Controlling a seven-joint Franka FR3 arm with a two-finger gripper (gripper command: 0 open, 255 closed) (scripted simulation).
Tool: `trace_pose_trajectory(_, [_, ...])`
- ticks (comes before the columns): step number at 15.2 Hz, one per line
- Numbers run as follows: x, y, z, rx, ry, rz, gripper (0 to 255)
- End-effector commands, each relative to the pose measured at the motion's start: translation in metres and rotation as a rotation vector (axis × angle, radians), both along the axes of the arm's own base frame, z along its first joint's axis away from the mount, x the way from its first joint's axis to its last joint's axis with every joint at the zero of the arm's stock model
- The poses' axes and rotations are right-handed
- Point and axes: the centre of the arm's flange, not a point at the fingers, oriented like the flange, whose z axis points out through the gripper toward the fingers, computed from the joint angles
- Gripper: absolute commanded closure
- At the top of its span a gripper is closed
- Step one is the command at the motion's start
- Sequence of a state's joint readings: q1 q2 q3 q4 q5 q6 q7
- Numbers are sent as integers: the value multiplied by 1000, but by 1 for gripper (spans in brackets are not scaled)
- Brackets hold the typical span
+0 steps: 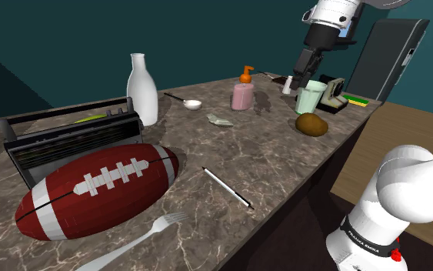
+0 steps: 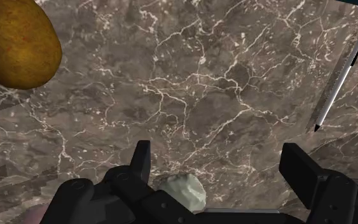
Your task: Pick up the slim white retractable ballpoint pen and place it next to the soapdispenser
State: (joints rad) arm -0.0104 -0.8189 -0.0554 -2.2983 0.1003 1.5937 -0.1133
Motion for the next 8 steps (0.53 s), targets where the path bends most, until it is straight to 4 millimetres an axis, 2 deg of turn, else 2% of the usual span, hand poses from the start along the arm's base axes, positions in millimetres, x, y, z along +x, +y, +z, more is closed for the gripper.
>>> trace_pose_trajectory(1, [0, 0, 0, 0, 0, 0, 0])
trace_pose_trajectory(8, [13, 70, -52, 43, 19, -39, 0])
